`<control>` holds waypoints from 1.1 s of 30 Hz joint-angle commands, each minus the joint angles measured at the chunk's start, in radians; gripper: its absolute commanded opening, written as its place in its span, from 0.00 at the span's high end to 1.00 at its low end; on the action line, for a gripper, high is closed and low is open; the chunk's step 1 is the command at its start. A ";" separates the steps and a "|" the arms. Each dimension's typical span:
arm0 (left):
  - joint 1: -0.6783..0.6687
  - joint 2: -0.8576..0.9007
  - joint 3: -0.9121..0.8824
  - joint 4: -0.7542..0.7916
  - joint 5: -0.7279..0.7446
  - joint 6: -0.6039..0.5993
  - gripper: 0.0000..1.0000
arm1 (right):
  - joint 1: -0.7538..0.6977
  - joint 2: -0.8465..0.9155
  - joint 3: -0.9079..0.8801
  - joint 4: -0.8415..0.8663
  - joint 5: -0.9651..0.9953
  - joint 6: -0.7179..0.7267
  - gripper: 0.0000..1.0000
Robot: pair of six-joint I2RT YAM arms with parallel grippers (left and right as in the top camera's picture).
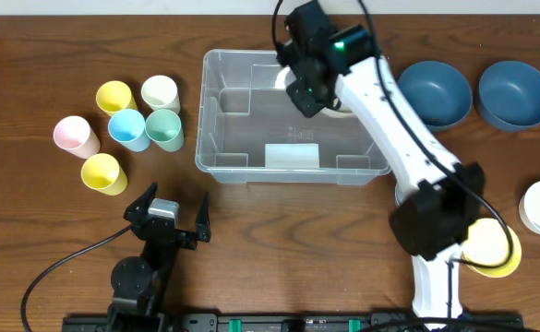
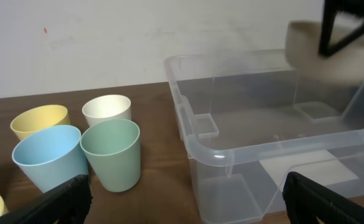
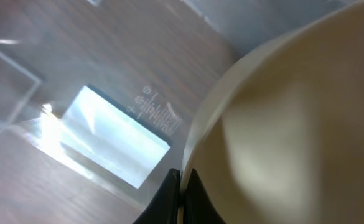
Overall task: Pack container
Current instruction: 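Carry the cream bowl into the clear bin and release it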
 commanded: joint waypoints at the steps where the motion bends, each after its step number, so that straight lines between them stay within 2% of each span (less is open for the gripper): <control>1: 0.006 -0.006 -0.017 -0.034 0.008 0.010 0.02 | 0.007 0.025 0.016 0.011 0.016 -0.021 0.99; 23: 0.006 -0.006 -0.017 -0.034 0.008 0.010 0.02 | 0.007 0.193 0.013 0.069 0.010 -0.021 0.99; 24: 0.006 -0.006 -0.017 -0.034 0.008 0.010 0.02 | 0.007 0.194 0.012 0.076 0.010 -0.022 0.96; 25: 0.006 -0.006 -0.017 -0.034 0.008 0.010 0.02 | 0.007 0.195 0.012 0.083 0.010 -0.022 0.84; 26: 0.006 -0.006 -0.017 -0.034 0.008 0.010 0.02 | 0.007 0.195 0.012 0.090 0.010 -0.022 0.64; 28: 0.006 -0.006 -0.017 -0.034 0.008 0.010 0.02 | 0.007 0.195 0.013 0.101 0.018 -0.022 0.48; 30: 0.006 -0.006 -0.017 -0.034 0.008 0.010 0.02 | 0.006 0.195 0.015 0.099 0.018 -0.022 0.44; 33: 0.006 -0.006 -0.017 -0.034 0.008 0.010 0.02 | 0.006 0.195 0.053 0.051 0.018 -0.011 0.43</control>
